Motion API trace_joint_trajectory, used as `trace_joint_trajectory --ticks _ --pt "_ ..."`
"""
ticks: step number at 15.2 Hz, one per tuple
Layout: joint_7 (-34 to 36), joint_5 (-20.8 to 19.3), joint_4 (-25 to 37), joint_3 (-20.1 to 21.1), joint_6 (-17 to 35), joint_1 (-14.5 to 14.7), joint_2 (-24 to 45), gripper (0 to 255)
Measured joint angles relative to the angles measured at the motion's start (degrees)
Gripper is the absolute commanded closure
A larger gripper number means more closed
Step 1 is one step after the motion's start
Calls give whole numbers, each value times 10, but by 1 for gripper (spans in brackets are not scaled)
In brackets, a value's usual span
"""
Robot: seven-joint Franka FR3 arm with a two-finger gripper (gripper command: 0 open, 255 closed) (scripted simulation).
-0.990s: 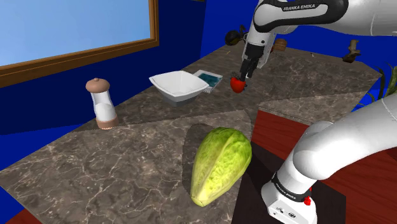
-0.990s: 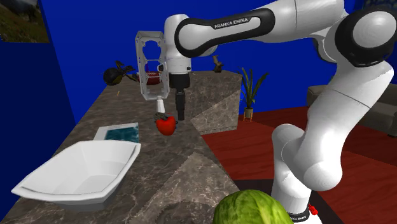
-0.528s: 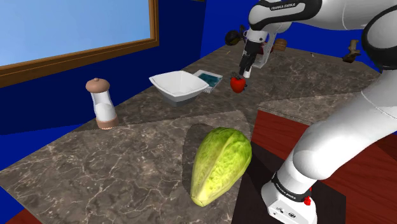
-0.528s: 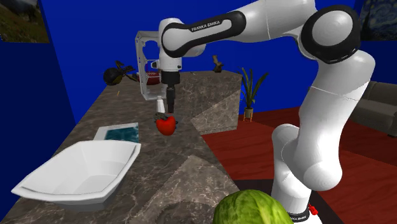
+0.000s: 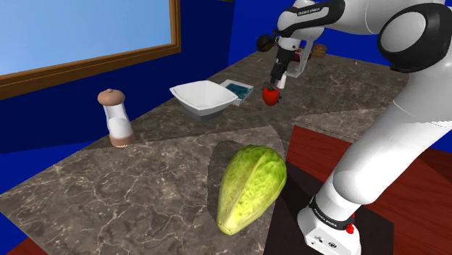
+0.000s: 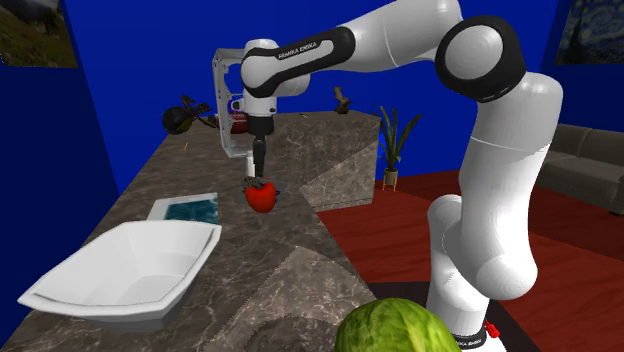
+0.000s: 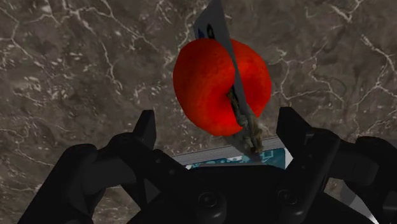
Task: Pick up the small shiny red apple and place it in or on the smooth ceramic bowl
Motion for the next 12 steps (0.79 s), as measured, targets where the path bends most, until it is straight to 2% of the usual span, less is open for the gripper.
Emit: trace_joint_trajectory --ticks 4,10,11,12 --pt "-3 4 -24 -1 30 0 7 0" --pt "-4 4 -29 -2 36 0 7 0" --pt "-4 4 -29 -2 36 0 7 255" --pt "-4 4 -28 -2 36 0 7 255"
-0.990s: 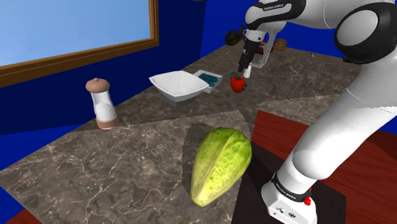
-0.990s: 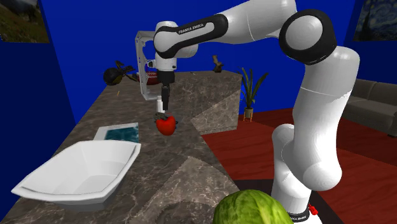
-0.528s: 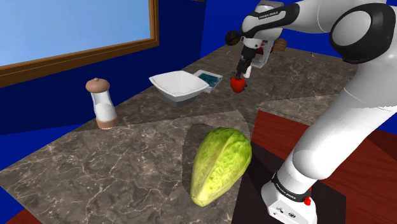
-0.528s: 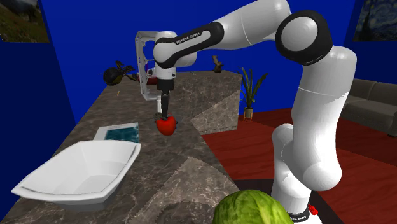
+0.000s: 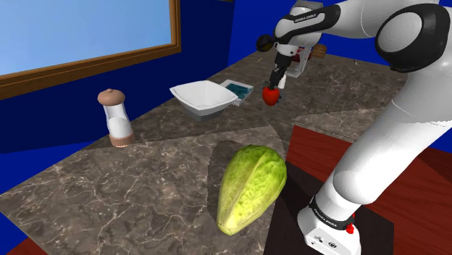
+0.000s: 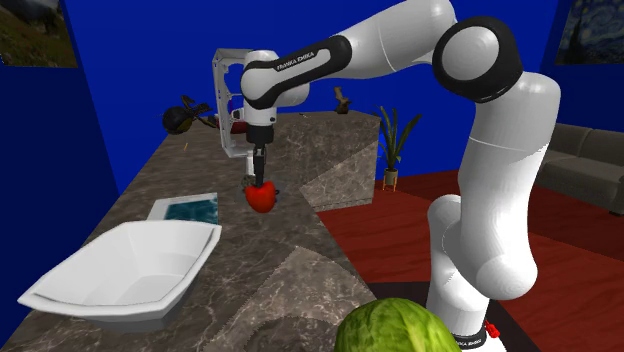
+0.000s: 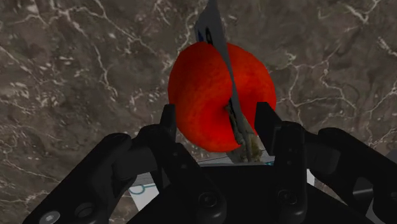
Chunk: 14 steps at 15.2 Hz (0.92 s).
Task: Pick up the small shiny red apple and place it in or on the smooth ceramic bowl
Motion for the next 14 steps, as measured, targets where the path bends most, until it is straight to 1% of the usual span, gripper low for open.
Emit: trace_joint_trajectory --ticks 9,14 --pt "0 0 1 0 0 0 -1 255" --pt "3 -2 26 1 -30 0 -4 255"
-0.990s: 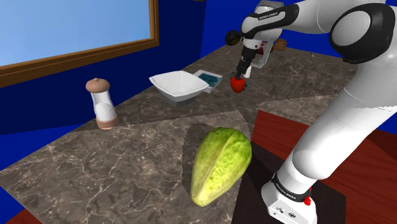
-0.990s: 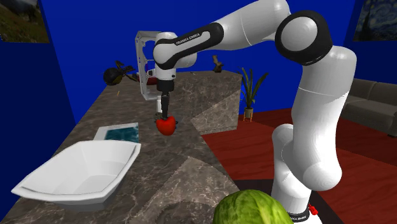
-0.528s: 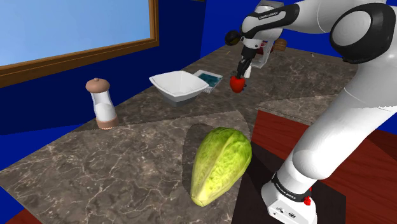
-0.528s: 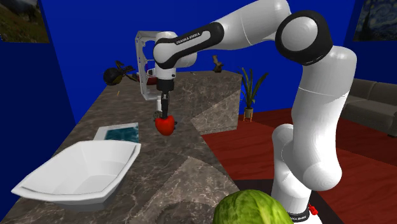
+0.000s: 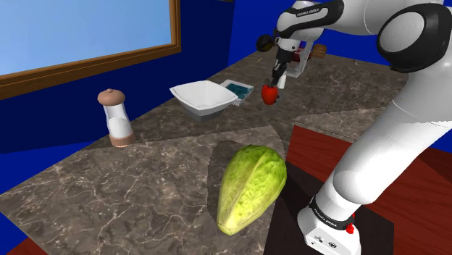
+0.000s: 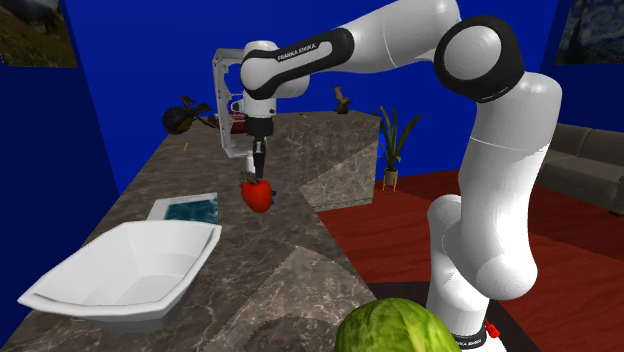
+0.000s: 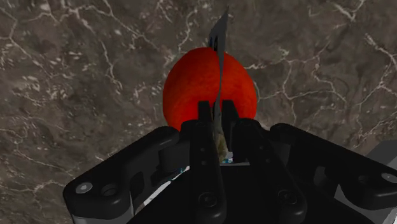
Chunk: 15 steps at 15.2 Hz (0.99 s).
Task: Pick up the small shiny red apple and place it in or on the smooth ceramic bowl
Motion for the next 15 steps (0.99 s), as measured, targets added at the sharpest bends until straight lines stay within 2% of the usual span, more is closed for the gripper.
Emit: trace_joint_trajectory --ticks 15 --pt "3 2 119 1 -116 1 4 255"
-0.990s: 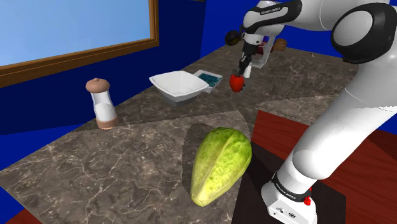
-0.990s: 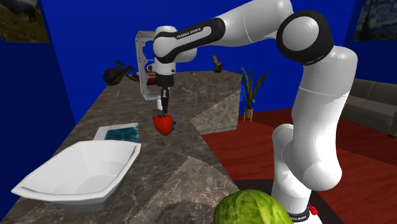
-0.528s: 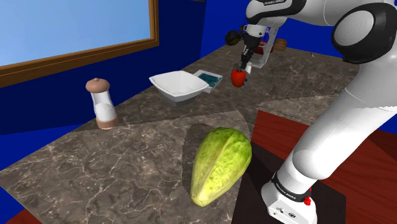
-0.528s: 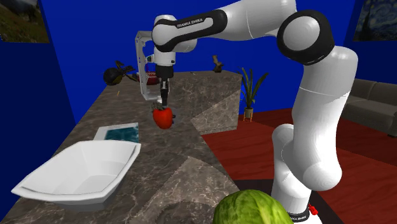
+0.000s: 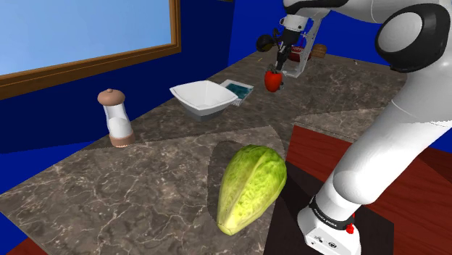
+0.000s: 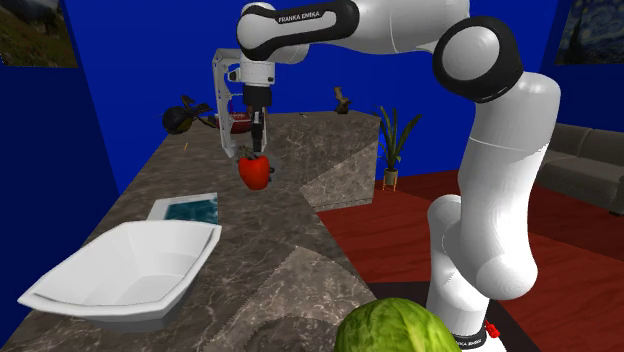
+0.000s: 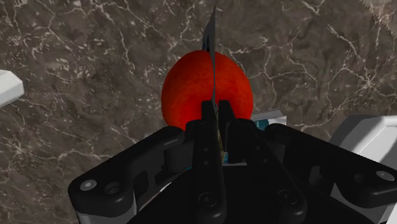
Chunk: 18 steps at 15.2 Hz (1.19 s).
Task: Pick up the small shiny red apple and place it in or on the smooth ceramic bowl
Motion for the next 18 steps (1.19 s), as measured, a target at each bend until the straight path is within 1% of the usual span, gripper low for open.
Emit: trace_joint_trajectory --ticks 13,18 --pt "-9 19 141 -8 -109 -4 37 255" --pt "47 13 149 22 -122 23 29 255"
